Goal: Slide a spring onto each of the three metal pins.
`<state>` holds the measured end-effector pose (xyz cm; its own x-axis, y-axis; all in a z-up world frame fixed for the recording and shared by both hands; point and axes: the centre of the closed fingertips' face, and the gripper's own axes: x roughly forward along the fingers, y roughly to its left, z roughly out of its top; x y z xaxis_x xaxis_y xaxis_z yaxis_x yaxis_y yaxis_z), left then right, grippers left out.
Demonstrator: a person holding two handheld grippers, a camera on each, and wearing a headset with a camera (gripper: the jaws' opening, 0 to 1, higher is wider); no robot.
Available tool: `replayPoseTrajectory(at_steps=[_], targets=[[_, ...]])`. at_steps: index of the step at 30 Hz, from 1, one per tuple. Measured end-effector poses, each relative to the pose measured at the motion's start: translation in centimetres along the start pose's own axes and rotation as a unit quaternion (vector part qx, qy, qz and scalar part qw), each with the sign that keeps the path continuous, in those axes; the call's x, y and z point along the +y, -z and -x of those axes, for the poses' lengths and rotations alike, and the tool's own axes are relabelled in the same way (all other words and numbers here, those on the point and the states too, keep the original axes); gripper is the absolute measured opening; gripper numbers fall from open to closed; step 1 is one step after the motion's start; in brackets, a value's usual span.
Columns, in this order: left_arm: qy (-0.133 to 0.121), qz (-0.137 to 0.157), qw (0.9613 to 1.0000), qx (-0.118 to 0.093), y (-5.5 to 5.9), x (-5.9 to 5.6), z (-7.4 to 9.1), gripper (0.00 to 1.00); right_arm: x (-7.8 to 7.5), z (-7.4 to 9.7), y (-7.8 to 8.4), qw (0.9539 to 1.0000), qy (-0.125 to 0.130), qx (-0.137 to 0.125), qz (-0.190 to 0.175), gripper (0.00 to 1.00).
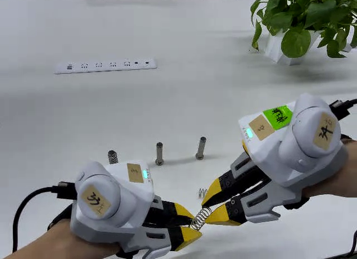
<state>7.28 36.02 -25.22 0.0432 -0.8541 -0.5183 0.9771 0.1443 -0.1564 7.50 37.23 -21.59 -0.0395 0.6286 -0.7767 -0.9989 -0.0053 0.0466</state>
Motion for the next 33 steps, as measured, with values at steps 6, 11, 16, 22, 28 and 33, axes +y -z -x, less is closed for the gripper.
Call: replayPoseTrajectory(at_steps=[6,11,16,22,28,33], targets=[[-0.004,0.002,1.0,-0.008,-0.2,0.1,-0.1,0.09,-0.2,0.2,0.3,0.9999,0.003,0.009,0.009,0.12],[-0.002,-0.003,0.9997,-0.024,-0.9,-0.1,-0.3,0.09,-0.1,0.1,0.5,0.9995,-0.002,0.019,0.024,0.28],[0.005,-0.006,0.9994,-0.033,-1.5,-0.4,-0.5,0.09,0.1,-0.5,0.9,0.9987,-0.017,0.035,0.034,0.23],[0.009,-0.01,0.9993,-0.035,-1.7,-0.6,-0.6,0.09,0.3,-0.9,1.1,0.9977,-0.033,0.046,0.037,0.16],[0.013,-0.013,0.9992,-0.035,-1.8,-0.7,-0.6,0.09,0.5,-1.0,1.3,0.9965,-0.041,0.057,0.045,0.13],[0.013,-0.015,0.9992,-0.034,-1.8,-0.7,-0.5,0.09,0.7,-1.0,1.4,0.9961,-0.045,0.061,0.045,0.13]])
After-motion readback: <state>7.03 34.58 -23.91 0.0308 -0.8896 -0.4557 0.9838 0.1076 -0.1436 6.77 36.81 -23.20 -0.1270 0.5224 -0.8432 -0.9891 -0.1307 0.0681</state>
